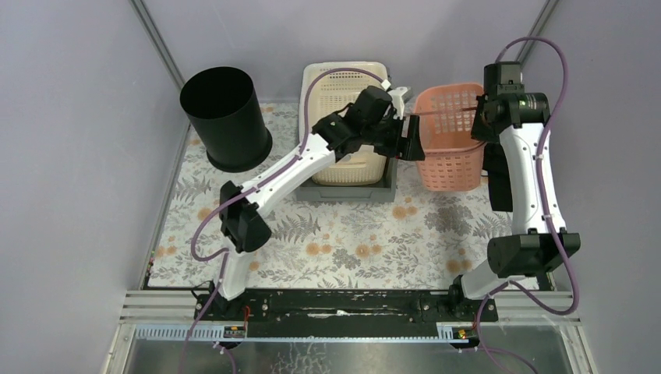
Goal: Turn the large container upside down
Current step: Place the container at the center of the board.
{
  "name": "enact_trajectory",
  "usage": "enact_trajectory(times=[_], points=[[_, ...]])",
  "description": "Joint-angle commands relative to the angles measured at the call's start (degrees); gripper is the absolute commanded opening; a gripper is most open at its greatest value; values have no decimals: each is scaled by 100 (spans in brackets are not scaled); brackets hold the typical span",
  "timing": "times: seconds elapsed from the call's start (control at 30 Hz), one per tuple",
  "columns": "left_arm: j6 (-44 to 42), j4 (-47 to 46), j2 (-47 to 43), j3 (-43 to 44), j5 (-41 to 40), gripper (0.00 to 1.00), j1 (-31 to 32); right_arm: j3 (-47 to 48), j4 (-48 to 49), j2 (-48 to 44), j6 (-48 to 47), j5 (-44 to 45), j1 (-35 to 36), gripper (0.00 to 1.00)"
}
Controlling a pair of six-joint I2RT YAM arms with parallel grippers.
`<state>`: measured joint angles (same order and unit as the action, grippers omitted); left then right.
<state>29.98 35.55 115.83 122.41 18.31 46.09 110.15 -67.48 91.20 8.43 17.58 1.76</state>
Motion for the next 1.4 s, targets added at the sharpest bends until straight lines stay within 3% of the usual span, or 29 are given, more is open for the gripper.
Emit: enact_trajectory(times=[0.0,0.27,0.5,0.63,0.97,1.13,1.37], points=[[46,-28,352,575,-302,79,34,-379,542,-608,200,-387,72,0],[500,-313,1003,1346,-25,80,10,-1526,912,-1421,189,-509,107,0],[931,-636,989,1195,901,82,-121,-2033,1077,-1776,156,-433,122,0],[1062,-857,691,669,1431,86,-125,-2074,1132,-1774,160,-478,132,0],[804,-442,391,379,2126,90,-113,-2250,1177,-1868,159,-325,138,0],[351,-59,34,69,1981,92,-117,-2298,1207,-1861,152,-309,156,0],[-376,982,49,562,792,95,-240,-2499,1281,-2083,137,-321,264,0]])
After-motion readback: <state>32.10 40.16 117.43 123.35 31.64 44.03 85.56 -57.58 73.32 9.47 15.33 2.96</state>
